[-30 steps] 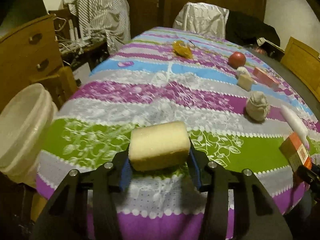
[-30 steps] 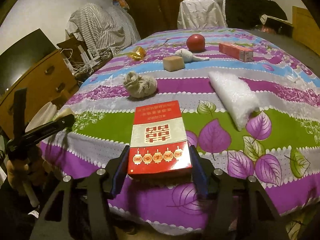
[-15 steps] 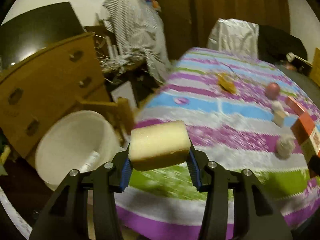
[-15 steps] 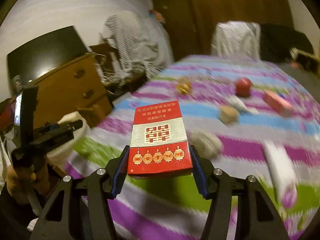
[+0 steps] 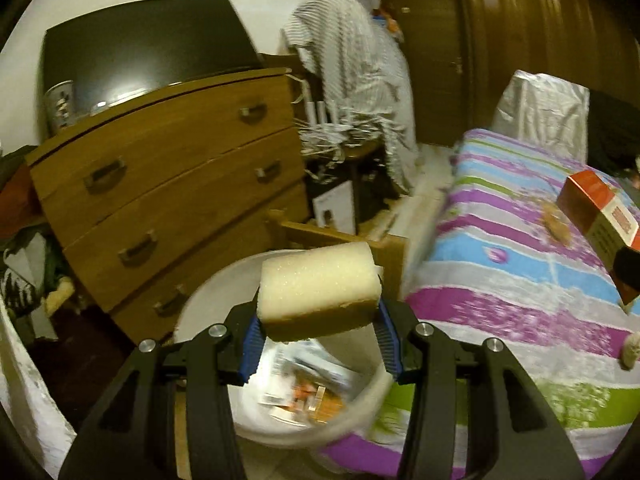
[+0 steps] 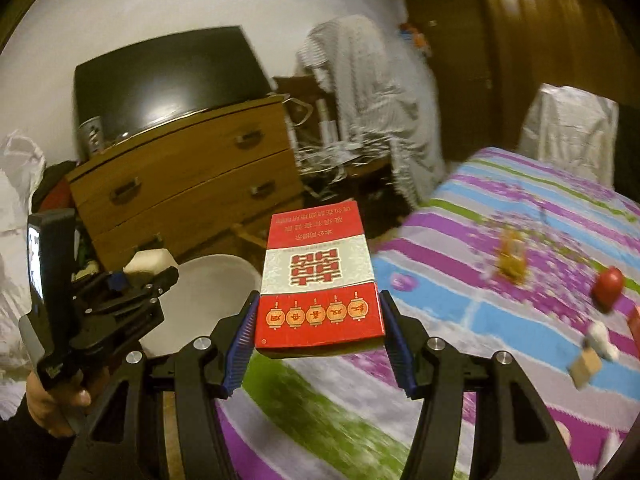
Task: Collect trash
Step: 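Carry the red box and sponge block with both tools over the bucket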
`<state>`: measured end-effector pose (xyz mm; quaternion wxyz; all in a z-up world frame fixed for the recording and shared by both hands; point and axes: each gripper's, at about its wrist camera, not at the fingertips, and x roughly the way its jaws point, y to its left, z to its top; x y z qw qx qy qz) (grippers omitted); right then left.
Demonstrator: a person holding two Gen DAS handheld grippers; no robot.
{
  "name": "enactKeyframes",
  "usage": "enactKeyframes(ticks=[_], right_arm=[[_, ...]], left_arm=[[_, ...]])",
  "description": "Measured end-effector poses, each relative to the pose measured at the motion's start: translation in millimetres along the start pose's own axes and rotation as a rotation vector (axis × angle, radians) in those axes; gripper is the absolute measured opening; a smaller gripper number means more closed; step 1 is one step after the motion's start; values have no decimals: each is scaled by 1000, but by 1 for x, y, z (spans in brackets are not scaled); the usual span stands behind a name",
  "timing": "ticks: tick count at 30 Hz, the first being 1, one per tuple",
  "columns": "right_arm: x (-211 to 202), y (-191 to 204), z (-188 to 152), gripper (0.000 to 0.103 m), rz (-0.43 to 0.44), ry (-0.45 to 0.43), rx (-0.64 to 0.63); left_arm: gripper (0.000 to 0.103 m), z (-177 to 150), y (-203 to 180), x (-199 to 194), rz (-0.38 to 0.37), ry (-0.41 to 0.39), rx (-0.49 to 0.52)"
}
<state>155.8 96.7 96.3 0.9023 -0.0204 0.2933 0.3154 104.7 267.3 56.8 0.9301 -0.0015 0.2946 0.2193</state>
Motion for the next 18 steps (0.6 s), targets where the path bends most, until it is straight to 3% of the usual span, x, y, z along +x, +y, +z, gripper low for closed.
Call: enactKeyframes(ticks=[6, 18], right_arm=[[52, 44, 29, 59, 65, 69, -40], [122, 108, 52, 59, 141, 192, -68]], left_arm=[[46, 3, 38, 18, 64, 25, -22], [46, 0, 77, 46, 89, 75, -42]])
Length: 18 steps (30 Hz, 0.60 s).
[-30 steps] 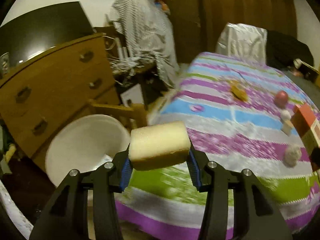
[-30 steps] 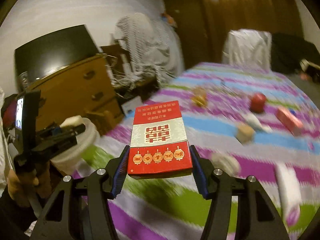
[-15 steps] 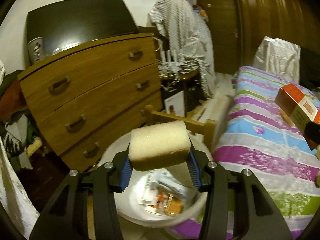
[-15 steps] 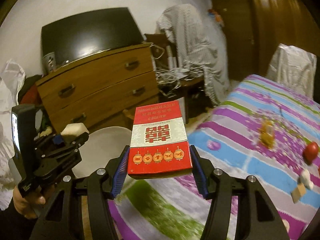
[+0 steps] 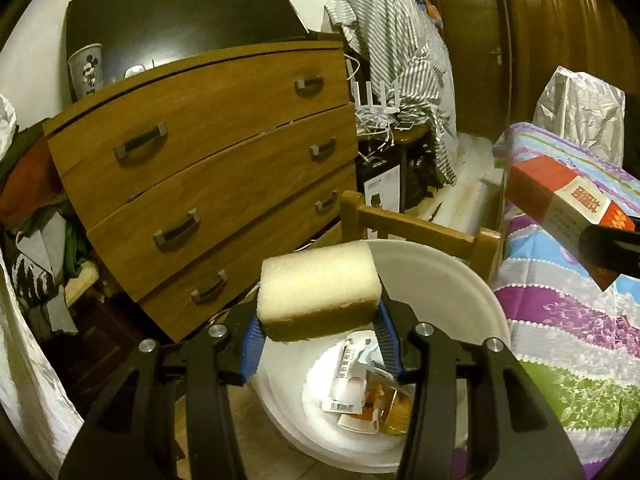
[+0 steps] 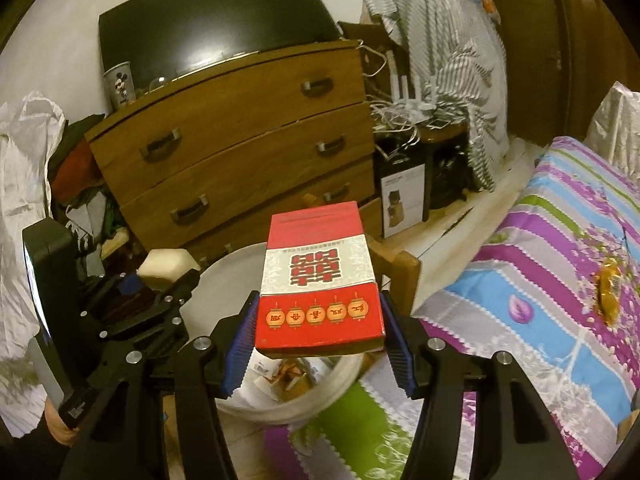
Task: Collect trash
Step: 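Carry the red box and sponge block with both tools over the bucket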
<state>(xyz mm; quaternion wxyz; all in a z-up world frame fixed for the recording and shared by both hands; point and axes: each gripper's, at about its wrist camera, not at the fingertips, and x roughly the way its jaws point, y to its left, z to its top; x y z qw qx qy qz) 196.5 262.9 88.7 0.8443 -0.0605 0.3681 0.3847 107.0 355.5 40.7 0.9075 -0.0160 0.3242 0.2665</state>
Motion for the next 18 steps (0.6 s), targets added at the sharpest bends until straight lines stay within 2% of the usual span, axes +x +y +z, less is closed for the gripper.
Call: enactKeyframes(ticks=[18], right_arm=[[43, 13, -5, 59, 34, 76, 11]], left_arm=[[46, -10, 17, 27, -13, 56, 3]])
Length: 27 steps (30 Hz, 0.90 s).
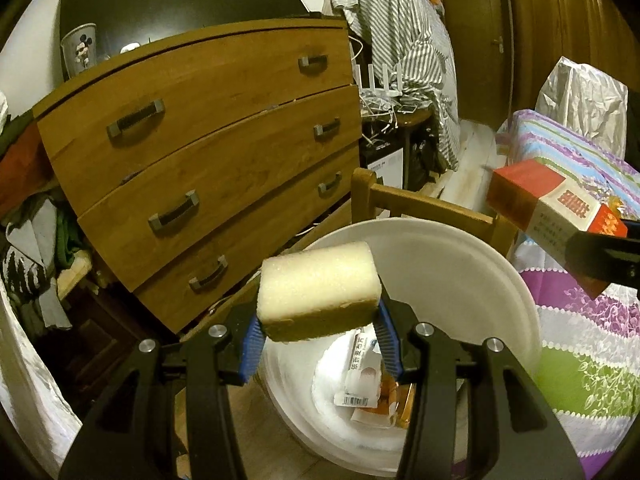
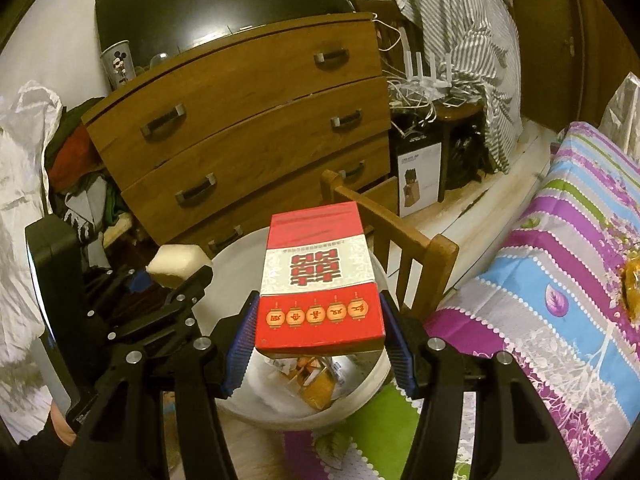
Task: Collect trash
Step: 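Carry the red box and sponge block with both tools over the bucket, then open both tools to drop the sponge and red box into the bucket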
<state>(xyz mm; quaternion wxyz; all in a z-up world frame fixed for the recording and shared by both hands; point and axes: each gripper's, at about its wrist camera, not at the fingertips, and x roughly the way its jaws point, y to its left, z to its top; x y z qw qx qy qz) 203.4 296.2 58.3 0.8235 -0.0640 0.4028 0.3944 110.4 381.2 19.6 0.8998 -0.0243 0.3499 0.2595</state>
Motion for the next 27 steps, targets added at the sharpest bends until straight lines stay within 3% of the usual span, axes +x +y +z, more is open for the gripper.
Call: enactKeyframes(ticks=[7, 14, 20, 22, 24, 27], right_arm=[[6, -4, 4, 59, 69, 5, 52], [9, -8, 4, 59, 59, 6, 63], [17, -5, 6, 60, 68, 18, 50], [20, -6, 7, 61, 96, 16, 48], [21, -8, 6, 70, 93, 9, 46], [25, -13, 5, 70, 88, 11, 54]], left_arm=[[46, -1, 2, 8, -28, 24, -4], [46, 6, 15, 20, -148, 92, -53], [46, 10, 17, 25, -151, 93, -50], [48, 11, 18, 28, -154, 105, -55], [62, 11, 22, 34, -158, 138, -68], [68, 11, 29, 37, -188, 150, -92]])
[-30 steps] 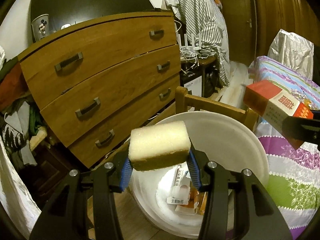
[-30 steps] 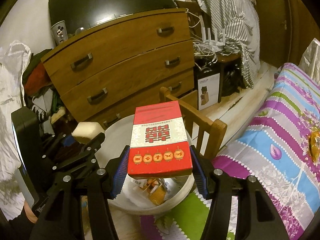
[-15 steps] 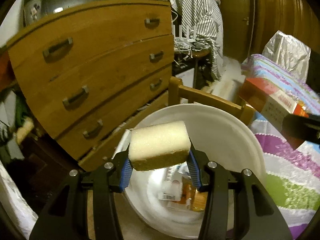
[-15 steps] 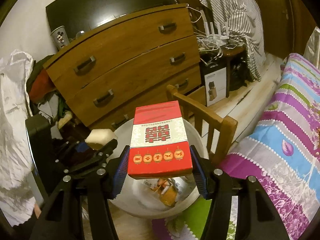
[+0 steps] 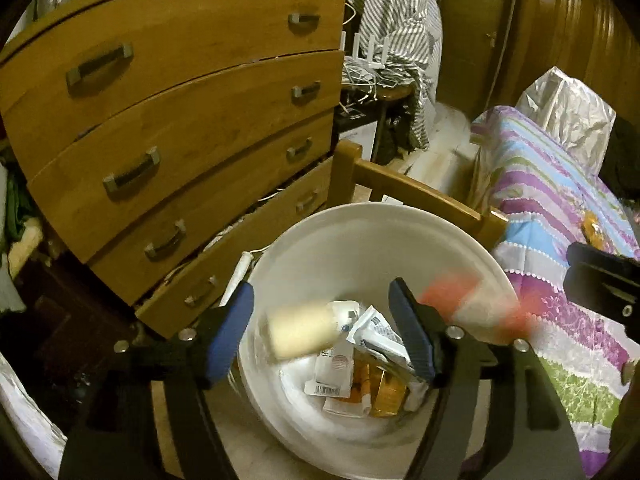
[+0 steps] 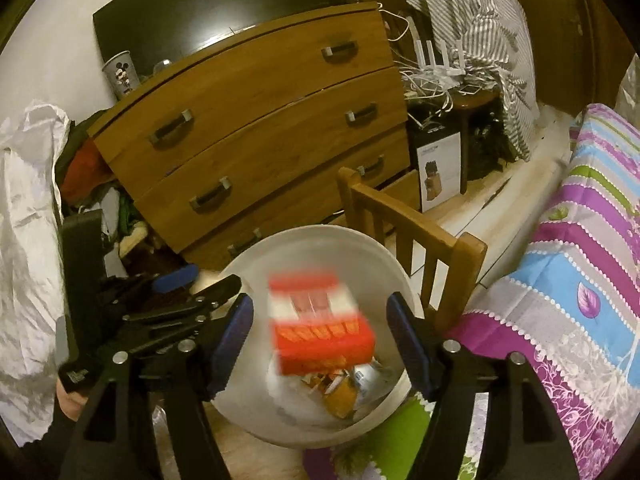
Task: Collect trash
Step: 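Open both tools to drop the sponge and red box into the bucket, then move both open tools from the bucket back over the bedspread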
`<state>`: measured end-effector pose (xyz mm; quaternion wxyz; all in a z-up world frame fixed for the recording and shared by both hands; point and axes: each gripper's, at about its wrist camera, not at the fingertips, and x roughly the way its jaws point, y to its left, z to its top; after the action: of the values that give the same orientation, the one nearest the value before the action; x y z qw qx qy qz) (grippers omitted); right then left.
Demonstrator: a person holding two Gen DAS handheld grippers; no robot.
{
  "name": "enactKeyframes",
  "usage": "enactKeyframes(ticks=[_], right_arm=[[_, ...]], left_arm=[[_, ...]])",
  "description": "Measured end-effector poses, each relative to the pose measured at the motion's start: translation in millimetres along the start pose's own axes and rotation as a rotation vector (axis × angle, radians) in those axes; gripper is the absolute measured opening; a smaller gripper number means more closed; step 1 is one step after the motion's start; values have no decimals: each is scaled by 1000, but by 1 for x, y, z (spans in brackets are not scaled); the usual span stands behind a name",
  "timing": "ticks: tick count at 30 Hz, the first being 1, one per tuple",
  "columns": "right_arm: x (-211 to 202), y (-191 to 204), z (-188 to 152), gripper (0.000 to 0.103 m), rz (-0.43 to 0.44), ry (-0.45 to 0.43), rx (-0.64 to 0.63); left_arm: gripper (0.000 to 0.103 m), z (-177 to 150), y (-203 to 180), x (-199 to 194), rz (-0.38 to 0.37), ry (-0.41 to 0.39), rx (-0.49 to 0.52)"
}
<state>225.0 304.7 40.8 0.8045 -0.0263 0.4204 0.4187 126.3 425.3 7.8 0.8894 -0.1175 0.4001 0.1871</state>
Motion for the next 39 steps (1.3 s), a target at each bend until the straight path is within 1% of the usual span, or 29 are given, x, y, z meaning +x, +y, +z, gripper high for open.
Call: enactKeyframes(ticks=[2, 3, 7, 15, 19, 20, 21, 23, 26, 28, 32, 33, 34, 37, 39], right_arm=[[3, -4, -1, 70, 1, 8, 8], [3, -4, -2, 70, -4, 11, 7], [4, -6, -4, 70, -15, 13, 0], [1, -7, -7, 70, -14, 12, -2], [-5, -8, -13, 70, -15, 9, -2], [-7, -8, -16, 70, -17, 4, -3], [-10, -7, -18, 70, -21, -1, -5], [-17, -6, -24, 70, -30, -20, -18], [-30, -3, -34, 70, -55, -62, -41], [-43, -1, -43, 70, -91, -111, -59], [-81, -1, -68, 70, -211, -255, -97], [-94, -4, -77, 70, -259, -296, -104], [-103, -6, -82, 70, -290, -318, -106], [-142, -22, -110, 70, -412, -411, -101], [-166, -35, -128, 70, -468, -456, -68]], left_arm=[[70, 0, 3, 1, -39, 7, -16], [71, -1, 4, 2, -41, 8, -18], [71, -2, 3, 3, -16, 2, -4], [71, -4, 1, 0, -9, -2, 31], [71, -5, -1, -4, -17, -8, 85], [72, -6, -4, -5, -19, -10, 101], [75, -7, -6, -5, -19, -15, 129], [75, -9, -8, -7, -9, -25, 157], [75, -12, -12, -9, -21, -25, 180], [75, -14, -14, -10, -37, -25, 182], [76, -22, -27, -20, -84, -52, 185], [78, -24, -34, -23, -98, -65, 191], [81, -27, -40, -26, -107, -74, 194], [82, -36, -65, -38, -152, -110, 204], [82, -43, -87, -45, -194, -124, 224]])
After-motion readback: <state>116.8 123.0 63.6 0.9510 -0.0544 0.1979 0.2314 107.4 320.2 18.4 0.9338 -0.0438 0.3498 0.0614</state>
